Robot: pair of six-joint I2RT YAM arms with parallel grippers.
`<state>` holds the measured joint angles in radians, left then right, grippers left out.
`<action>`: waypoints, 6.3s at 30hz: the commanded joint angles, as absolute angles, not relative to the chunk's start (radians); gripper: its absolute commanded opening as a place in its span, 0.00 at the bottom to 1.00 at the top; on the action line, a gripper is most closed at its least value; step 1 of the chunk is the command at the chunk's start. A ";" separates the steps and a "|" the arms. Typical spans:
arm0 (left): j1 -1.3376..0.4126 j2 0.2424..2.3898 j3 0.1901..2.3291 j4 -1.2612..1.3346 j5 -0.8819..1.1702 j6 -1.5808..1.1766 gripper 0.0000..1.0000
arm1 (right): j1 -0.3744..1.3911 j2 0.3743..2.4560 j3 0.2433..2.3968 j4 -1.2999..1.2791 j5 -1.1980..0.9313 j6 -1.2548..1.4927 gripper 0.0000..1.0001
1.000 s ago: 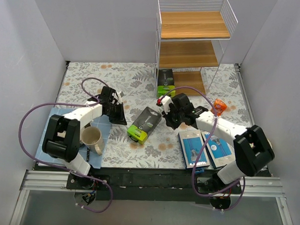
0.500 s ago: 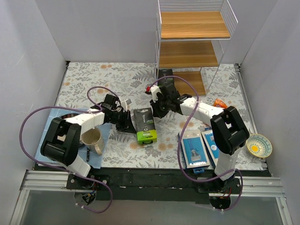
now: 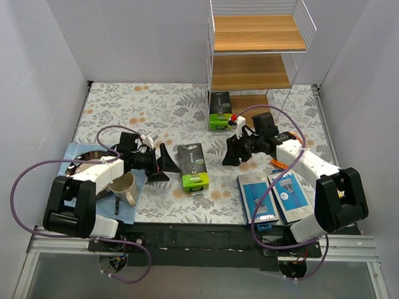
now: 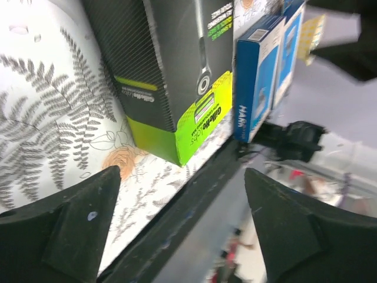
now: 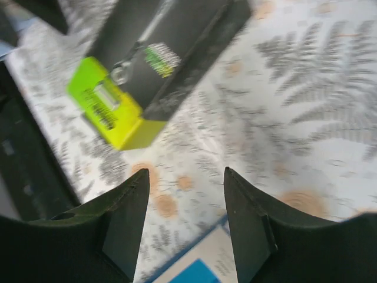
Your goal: Place and organize the shaving razors onto the shelf
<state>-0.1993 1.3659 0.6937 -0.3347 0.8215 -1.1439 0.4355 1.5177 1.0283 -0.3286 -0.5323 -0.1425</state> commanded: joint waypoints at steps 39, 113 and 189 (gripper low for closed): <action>-0.376 1.663 0.801 -0.163 0.761 -1.450 0.70 | 0.595 1.740 0.755 0.187 -0.732 0.773 0.44; -0.325 1.859 0.808 0.462 0.977 -1.914 0.84 | 0.543 1.611 0.629 0.589 -1.028 0.799 0.01; -0.338 1.812 0.888 0.318 1.175 -1.578 0.71 | 0.172 1.641 0.776 0.166 -1.290 0.606 0.31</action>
<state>-0.3725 1.9175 0.8551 0.7208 1.1908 -1.8679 0.2764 1.6947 0.7128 0.4011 -1.2221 0.7773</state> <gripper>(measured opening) 0.694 0.591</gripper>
